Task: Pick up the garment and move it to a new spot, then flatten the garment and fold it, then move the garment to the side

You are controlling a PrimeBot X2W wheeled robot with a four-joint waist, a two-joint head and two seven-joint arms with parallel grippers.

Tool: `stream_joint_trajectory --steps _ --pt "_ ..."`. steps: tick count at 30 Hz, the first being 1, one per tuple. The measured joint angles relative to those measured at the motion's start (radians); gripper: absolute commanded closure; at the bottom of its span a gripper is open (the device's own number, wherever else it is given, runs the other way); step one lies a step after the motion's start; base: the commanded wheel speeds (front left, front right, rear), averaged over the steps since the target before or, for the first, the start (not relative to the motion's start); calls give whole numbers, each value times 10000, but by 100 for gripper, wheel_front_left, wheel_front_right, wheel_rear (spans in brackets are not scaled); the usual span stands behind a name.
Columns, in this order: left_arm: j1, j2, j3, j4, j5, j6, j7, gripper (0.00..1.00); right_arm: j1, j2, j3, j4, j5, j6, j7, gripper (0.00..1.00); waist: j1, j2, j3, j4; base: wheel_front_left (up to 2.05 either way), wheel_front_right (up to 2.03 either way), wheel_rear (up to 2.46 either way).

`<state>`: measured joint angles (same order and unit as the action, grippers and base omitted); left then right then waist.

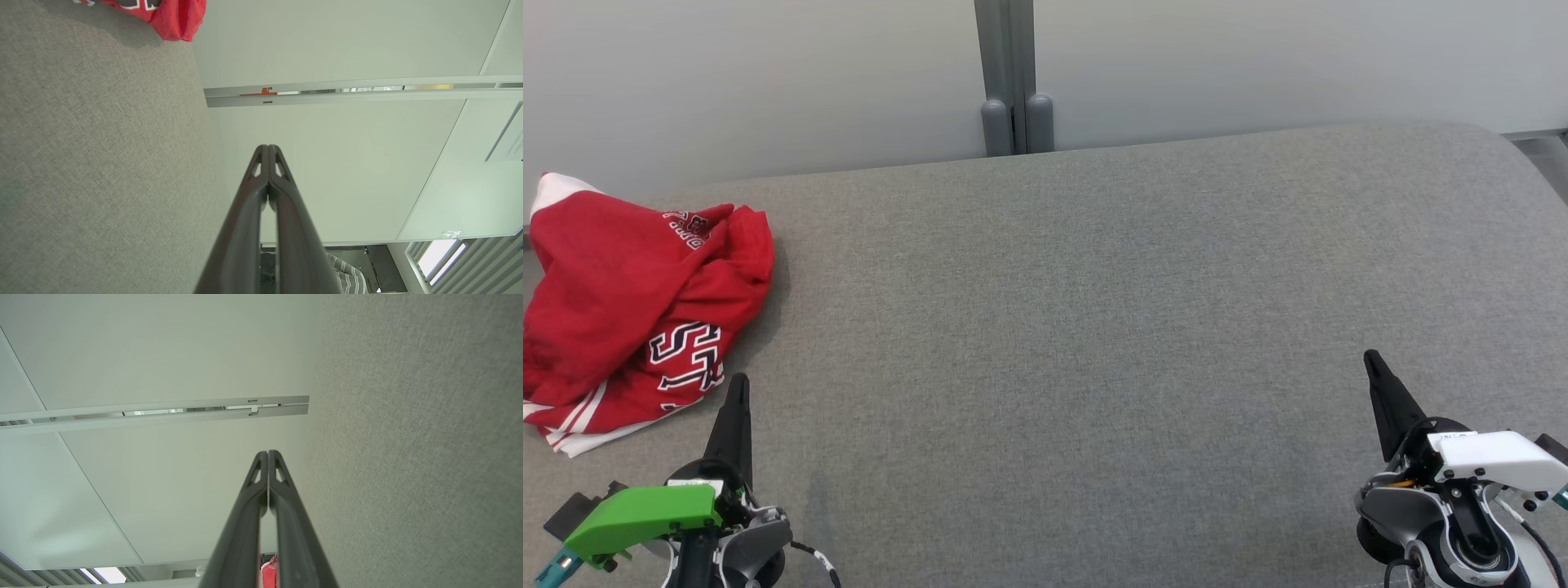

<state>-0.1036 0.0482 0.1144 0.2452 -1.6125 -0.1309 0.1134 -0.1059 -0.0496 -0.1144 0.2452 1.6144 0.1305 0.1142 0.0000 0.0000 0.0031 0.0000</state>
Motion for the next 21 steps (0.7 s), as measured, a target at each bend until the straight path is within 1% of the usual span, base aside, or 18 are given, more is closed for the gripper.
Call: stream_joint_trajectory --steps 21 --pt "0 0 0 0 0 0 0 100 0 0 0 0 0 -2 0 100 0 0 0 0 0 0 0"
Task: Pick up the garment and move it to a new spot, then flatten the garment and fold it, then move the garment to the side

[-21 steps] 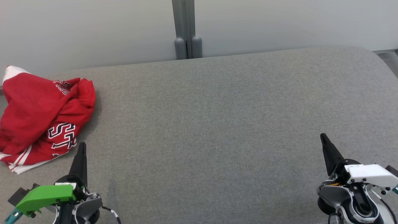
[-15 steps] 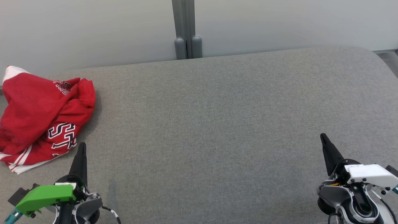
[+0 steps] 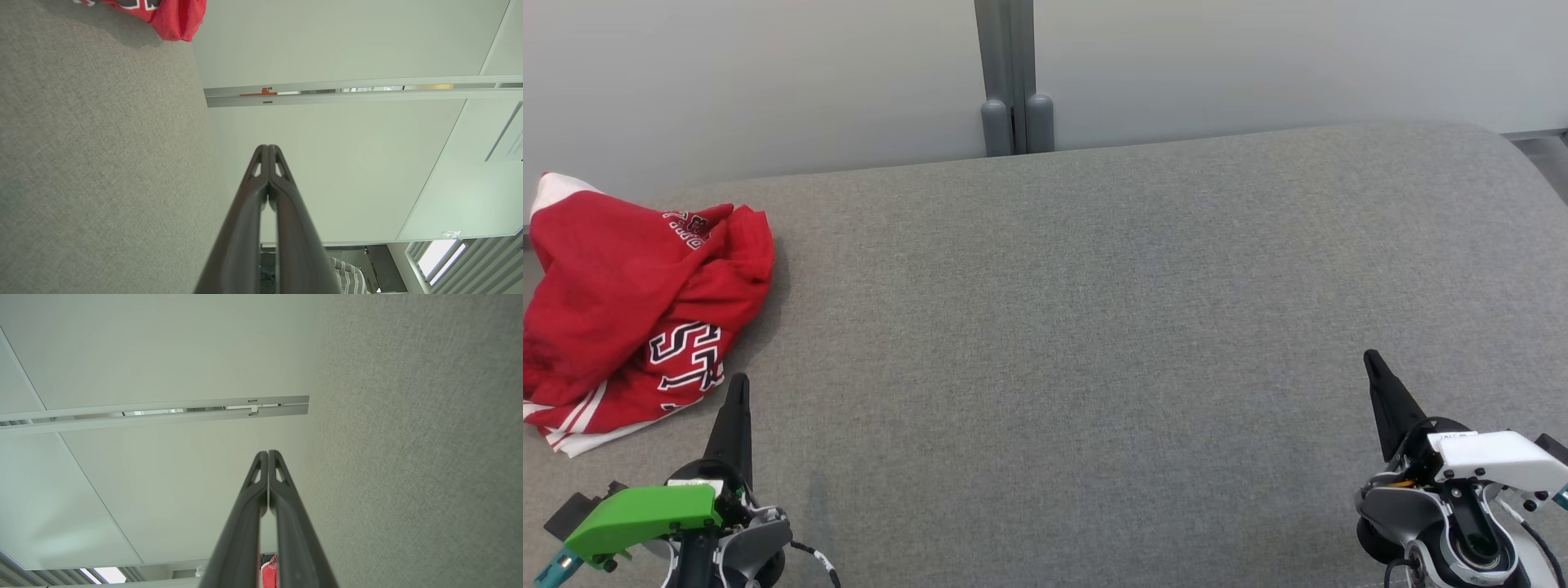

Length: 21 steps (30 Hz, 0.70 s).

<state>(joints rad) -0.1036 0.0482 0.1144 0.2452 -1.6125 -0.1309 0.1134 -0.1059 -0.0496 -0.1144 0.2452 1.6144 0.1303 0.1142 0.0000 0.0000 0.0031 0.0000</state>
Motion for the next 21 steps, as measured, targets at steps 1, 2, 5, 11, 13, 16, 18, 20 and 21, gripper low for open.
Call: stream_joint_trajectory --steps 1,2,5,11,13,16,18,20,21 --pt "0 0 0 0 0 0 0 100 0 0 0 0 2 2 0 100 0 0 0 0 0 0 0" --pt "0 0 0 0 0 0 0 100 0 0 0 0 0 0 0 100 0 0 0 0 0 0 0" --pt "0 0 0 0 0 0 0 100 0 0 0 0 0 0 0 100 0 0 0 0 0 0 0" --pt "0 0 0 0 0 0 0 100 0 0 0 0 0 2 0 100 0 0 0 0 0 0 0" --pt "0 0 0 0 -2 0 0 100 0 0 0 0 2 0 0 100 0 0 0 0 0 0 0" --pt "0 0 0 0 0 0 0 100 0 0 0 0 0 2 0 100 0 0 0 0 0 0 0" --pt "0 0 0 0 0 0 0 100 0 0 0 0 2 0 0 100 0 0 0 0 0 0 0" --pt "0 0 0 0 0 0 0 100 0 0 0 0 2 0 0 100 0 0 0 0 0 0 0" --pt "0 0 0 0 0 0 0 100 0 0 0 0 0 0 0 100 0 0 0 0 0 0 0"
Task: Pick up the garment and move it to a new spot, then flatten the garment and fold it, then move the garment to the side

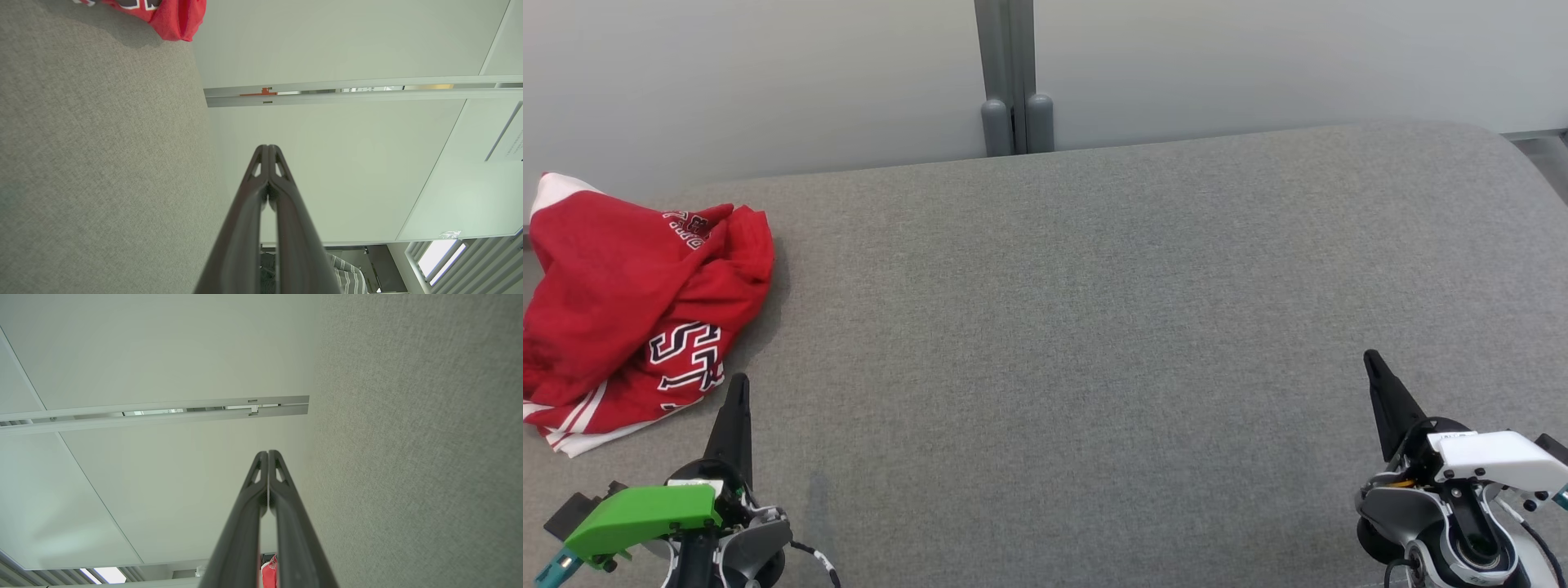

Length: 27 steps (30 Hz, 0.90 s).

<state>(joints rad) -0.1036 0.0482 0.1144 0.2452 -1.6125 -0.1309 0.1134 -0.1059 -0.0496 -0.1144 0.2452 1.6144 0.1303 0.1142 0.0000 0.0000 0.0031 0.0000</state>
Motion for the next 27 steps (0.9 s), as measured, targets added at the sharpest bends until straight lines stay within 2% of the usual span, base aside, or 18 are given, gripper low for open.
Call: stream_joint_trajectory --steps 27 --pt "0 0 0 0 0 0 0 100 0 0 0 0 0 2 0 100 0 0 0 0 0 0 0"
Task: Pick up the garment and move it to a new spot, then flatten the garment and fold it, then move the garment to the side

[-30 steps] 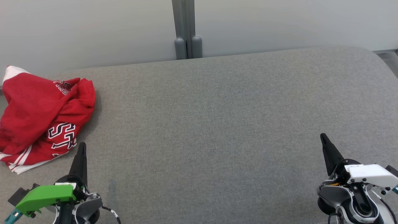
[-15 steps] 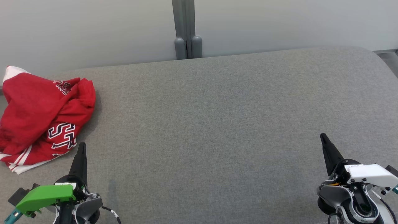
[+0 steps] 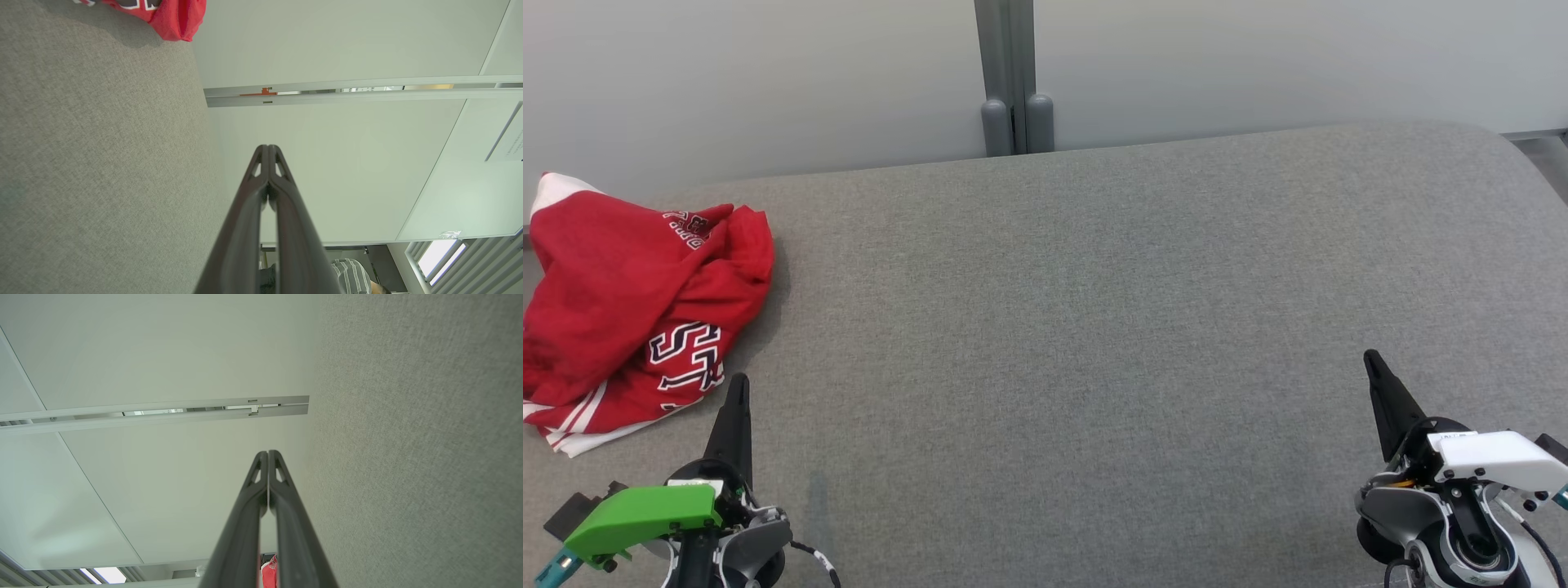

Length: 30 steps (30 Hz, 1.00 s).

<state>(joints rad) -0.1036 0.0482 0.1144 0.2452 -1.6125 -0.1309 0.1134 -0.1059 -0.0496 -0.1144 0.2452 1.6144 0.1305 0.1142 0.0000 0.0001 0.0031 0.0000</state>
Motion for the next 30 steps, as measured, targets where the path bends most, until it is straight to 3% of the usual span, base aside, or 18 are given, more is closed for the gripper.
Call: stream_joint_trajectory --steps 30 --pt "0 0 0 0 0 0 0 100 0 0 0 0 0 -2 0 100 0 0 0 0 0 0 0"
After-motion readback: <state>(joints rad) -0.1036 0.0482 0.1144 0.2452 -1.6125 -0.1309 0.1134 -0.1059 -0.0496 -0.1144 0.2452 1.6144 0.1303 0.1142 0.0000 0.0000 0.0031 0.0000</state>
